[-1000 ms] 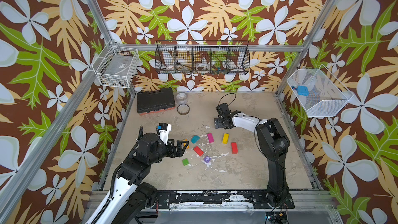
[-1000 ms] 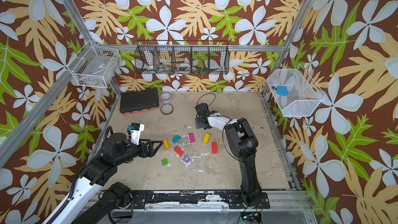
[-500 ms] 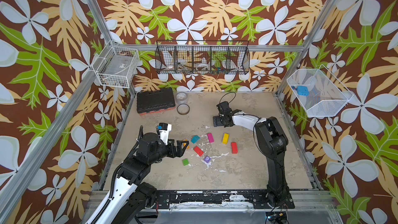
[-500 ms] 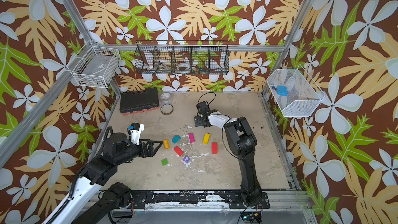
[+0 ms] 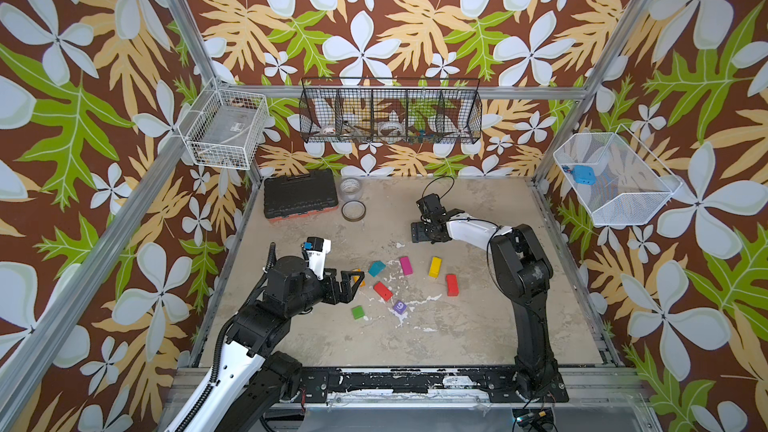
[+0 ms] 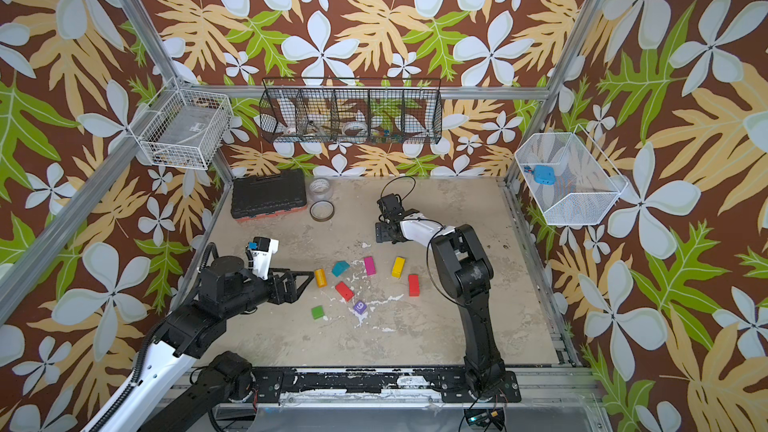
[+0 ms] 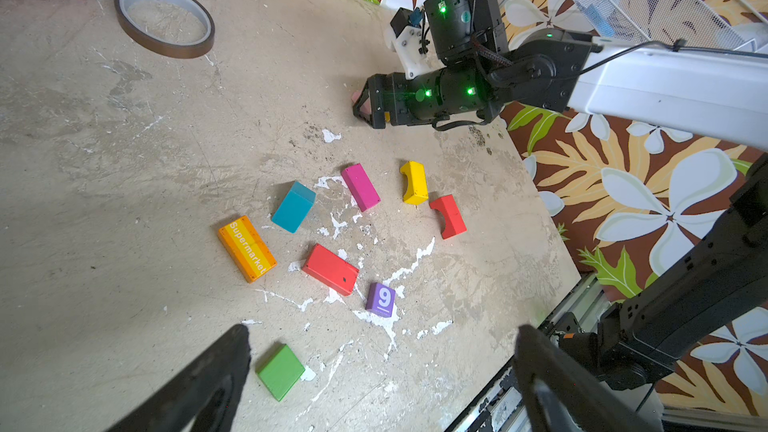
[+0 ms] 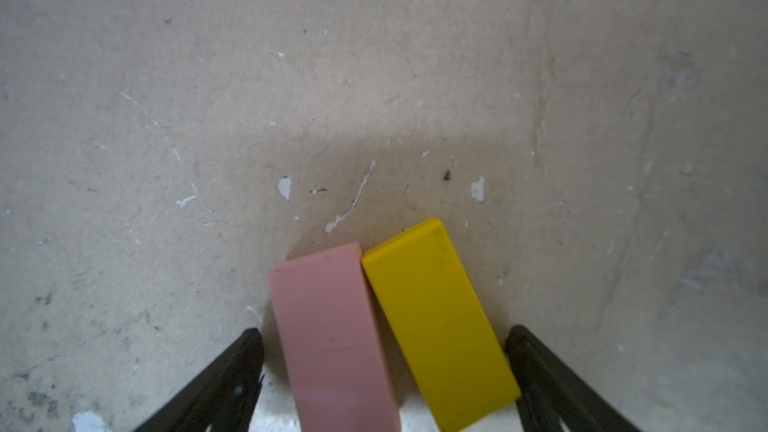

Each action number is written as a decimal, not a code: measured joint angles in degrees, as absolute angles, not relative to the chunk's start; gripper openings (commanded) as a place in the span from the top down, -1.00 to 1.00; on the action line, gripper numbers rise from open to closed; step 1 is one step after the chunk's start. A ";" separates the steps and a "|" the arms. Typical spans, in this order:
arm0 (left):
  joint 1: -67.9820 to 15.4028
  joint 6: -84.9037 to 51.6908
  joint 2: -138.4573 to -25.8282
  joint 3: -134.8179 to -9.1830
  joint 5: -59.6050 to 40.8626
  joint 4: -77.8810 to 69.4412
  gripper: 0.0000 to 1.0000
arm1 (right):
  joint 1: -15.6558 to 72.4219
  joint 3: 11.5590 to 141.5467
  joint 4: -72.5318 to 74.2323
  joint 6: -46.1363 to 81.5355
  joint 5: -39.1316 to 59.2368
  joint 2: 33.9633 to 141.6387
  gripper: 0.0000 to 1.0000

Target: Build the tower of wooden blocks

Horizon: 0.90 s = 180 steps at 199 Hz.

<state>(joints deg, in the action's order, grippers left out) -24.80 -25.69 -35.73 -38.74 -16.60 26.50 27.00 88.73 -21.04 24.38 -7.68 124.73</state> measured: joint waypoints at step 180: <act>-24.80 -25.69 -35.73 -38.74 -16.60 26.50 -1.00 | 27.00 91.11 -22.61 27.16 -10.07 126.21 -0.47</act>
